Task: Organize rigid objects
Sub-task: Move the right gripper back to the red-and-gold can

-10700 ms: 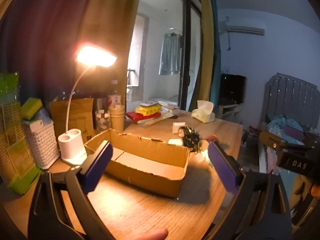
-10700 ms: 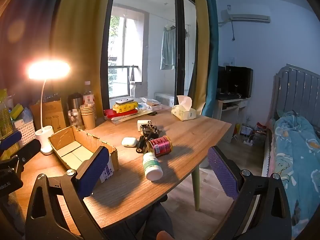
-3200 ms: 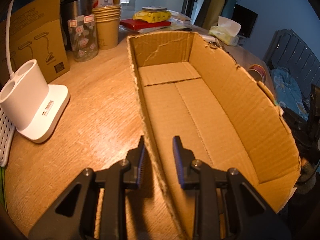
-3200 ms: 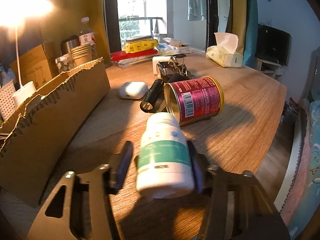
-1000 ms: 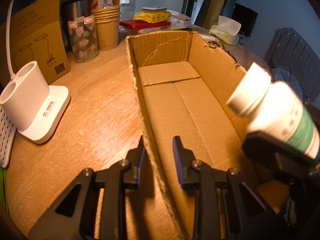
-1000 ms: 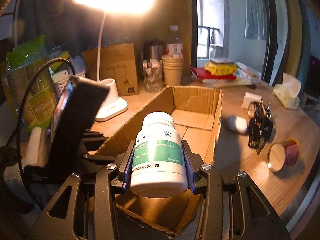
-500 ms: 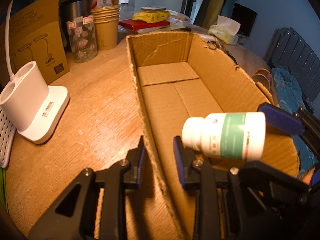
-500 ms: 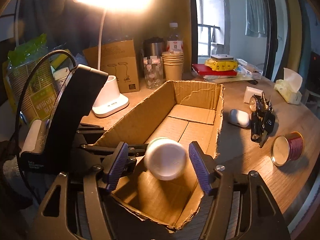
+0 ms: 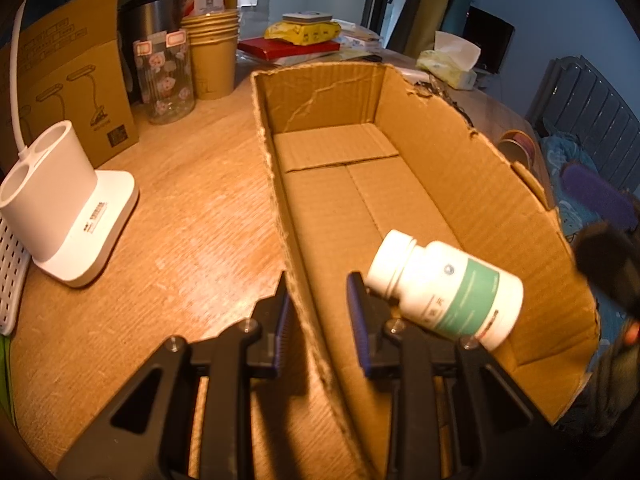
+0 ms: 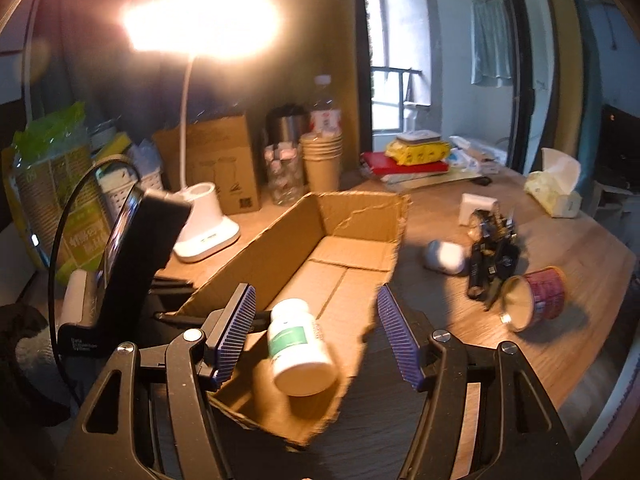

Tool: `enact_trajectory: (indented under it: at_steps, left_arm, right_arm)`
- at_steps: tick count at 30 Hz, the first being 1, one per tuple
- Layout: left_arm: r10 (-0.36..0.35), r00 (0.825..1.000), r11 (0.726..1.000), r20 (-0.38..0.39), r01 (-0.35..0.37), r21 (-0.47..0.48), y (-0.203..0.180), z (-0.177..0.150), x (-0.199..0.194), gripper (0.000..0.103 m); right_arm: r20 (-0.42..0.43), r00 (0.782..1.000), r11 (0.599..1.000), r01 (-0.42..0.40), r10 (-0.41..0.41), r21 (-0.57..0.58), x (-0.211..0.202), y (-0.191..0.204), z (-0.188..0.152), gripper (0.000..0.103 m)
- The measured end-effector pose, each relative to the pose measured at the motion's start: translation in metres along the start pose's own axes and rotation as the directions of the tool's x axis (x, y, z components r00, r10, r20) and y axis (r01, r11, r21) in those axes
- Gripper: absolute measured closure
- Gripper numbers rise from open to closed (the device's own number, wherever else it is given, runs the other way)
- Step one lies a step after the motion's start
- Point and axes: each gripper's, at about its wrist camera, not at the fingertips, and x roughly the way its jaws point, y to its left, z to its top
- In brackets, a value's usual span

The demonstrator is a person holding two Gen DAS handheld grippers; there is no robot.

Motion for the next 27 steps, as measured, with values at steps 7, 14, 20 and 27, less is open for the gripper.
enact_trajectory:
  at_steps: [7, 14, 20, 27]
  left_arm:
    - [0.0, 1.0, 1.0, 0.0, 0.0, 0.001, 0.0, 0.0, 0.0, 0.075]
    - [0.0, 1.0, 1.0, 0.0, 0.0, 0.001, 0.0, 0.0, 0.0, 0.075]
    - [0.002, 1.0, 1.0, 0.0, -0.002, 0.002, 0.0, 0.0, 0.0, 0.075]
    - [0.013, 1.0, 1.0, 0.002, -0.013, 0.004, 0.0, 0.0, 0.0, 0.075]
  right_arm:
    - [0.033, 0.997, 0.997, 0.071, -0.072, 0.035, -0.013, -0.032, 0.004, 0.036]
    - [0.038, 0.986, 0.983, 0.158, -0.162, 0.088, -0.019, -0.072, -0.001, 0.028]
    - [0.058, 0.98, 0.974, 0.18, -0.189, 0.136, -0.023, -0.095, -0.004, 0.019]
    - [0.013, 0.96, 0.955, 0.276, -0.279, 0.109, -0.008, -0.117, -0.005, 0.019]
